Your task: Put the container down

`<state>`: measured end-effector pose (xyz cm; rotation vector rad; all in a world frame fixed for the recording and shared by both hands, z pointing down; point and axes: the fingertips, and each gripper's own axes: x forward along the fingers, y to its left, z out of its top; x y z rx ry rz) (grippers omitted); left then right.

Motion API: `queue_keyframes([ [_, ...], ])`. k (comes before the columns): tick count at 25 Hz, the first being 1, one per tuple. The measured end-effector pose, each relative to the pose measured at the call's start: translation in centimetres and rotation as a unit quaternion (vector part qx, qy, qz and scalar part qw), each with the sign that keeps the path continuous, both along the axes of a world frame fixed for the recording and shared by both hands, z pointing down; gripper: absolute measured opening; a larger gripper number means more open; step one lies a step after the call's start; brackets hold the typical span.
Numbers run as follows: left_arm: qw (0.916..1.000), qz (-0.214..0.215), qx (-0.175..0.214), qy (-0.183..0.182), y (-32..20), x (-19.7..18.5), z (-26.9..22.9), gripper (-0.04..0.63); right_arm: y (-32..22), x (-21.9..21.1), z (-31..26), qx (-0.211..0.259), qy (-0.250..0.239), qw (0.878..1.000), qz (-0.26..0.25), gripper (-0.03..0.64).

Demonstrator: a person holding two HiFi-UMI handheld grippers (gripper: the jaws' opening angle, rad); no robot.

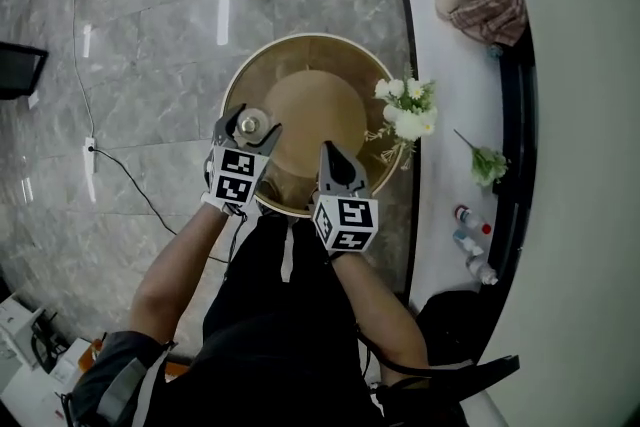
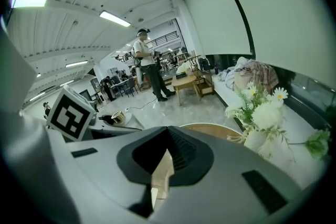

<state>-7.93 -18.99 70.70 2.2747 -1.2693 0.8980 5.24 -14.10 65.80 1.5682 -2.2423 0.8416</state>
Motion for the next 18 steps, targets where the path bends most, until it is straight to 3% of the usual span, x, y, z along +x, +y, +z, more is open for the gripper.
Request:
queue_keyframes([
  [12,0.9974,0.067,-0.013,-0.024,-4.8,6.4,10.4,0.342,0.6,2.0,7.1,-0.054,0.008,0.998,-0.002,0.008],
  [18,0.9960,0.080,-0.024,-0.032,-6.7,8.6,15.3,0.342,2.6,2.8,10.5,-0.084,0.010,0.996,-0.004,0.008],
])
